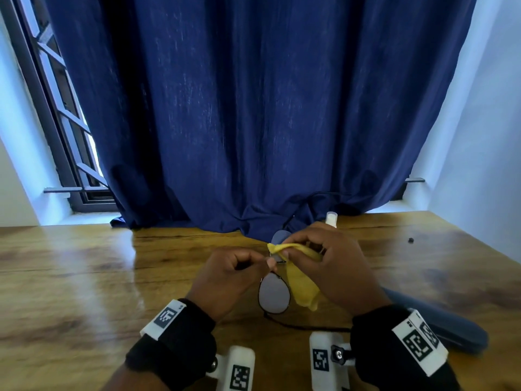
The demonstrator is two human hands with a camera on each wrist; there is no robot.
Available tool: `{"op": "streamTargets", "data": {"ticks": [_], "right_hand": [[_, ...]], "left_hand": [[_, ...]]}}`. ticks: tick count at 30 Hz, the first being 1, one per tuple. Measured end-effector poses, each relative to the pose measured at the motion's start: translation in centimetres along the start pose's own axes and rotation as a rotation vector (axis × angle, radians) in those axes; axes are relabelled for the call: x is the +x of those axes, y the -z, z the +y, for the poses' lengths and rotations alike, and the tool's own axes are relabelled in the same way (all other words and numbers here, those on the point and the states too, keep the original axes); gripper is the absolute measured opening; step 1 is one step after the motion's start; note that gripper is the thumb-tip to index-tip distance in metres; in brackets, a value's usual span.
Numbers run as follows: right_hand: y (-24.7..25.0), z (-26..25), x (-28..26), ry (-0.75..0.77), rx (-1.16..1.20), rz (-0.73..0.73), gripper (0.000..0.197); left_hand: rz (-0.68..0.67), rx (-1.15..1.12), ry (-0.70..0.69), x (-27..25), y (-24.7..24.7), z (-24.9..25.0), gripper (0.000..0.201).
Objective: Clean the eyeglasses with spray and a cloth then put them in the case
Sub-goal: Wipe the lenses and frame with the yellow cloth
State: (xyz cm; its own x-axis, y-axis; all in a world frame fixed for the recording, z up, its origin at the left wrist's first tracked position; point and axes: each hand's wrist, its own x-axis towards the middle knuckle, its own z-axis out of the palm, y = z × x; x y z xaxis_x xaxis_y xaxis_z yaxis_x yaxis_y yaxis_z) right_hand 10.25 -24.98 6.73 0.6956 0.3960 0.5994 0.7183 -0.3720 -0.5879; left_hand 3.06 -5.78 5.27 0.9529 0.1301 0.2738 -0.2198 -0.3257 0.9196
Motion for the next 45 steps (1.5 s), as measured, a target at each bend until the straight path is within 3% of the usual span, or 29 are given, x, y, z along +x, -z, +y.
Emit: {"op": "streamTargets", "data": {"ticks": [4, 9, 11, 15, 20, 27, 30, 34, 37, 42, 45], "right_hand": [[0.3, 0.7, 0.1, -0.033, -0.091, 0.141, 0.010], [-0.3, 0.2, -0.1, 0.034, -0.072, -0.076, 0.013], [-0.4, 0.4, 0.0, 0.055, -0.090, -0.080, 0.013], [0.1, 0.6, 0.3, -0.053, -0.069, 0.124, 0.010], [-0.4, 0.5, 0.1, -0.134, -0.039, 0.240, 0.011], [-0.3, 0.6, 0.1, 0.002, -0.133, -0.080, 0.015], [0.3, 0.8, 0.1, 0.018, -0.119, -0.053, 0.015], [0.2, 0.2, 0.1, -0.144, -0.066, 0.146, 0.005], [-0.2, -0.3, 0.1, -0.196, -0.059, 0.213, 0.021], [0.2, -0.8, 0.3, -0.482, 0.308, 0.136, 0.052], [0.5, -0.8, 0.4, -0.656, 0.627, 0.070, 0.051]], "left_hand": [[0.002, 0.027, -0.013, 0.0, 0.0, 0.0, 0.017], [0.023, 0.028, -0.010, 0.1, 0.0, -0.3, 0.014], [0.011, 0.036, -0.007, 0.1, -0.3, -0.3, 0.014], [-0.003, 0.052, -0.006, 0.1, -0.6, -0.2, 0.016], [-0.037, 0.078, 0.010, -0.1, -1.0, -0.1, 0.016], [0.021, 0.040, 0.013, 0.1, -0.8, -0.5, 0.015], [0.027, 0.063, 0.024, 0.1, -0.8, -0.5, 0.015], [-0.022, 0.071, 0.045, 0.0, -1.1, -0.5, 0.016], [-0.032, 0.077, 0.073, 0.1, -1.3, -0.6, 0.017], [0.021, 0.037, 0.112, 0.2, -0.6, -0.8, 0.019], [0.053, 0.049, 0.112, 0.2, -0.1, -0.9, 0.016]]}}
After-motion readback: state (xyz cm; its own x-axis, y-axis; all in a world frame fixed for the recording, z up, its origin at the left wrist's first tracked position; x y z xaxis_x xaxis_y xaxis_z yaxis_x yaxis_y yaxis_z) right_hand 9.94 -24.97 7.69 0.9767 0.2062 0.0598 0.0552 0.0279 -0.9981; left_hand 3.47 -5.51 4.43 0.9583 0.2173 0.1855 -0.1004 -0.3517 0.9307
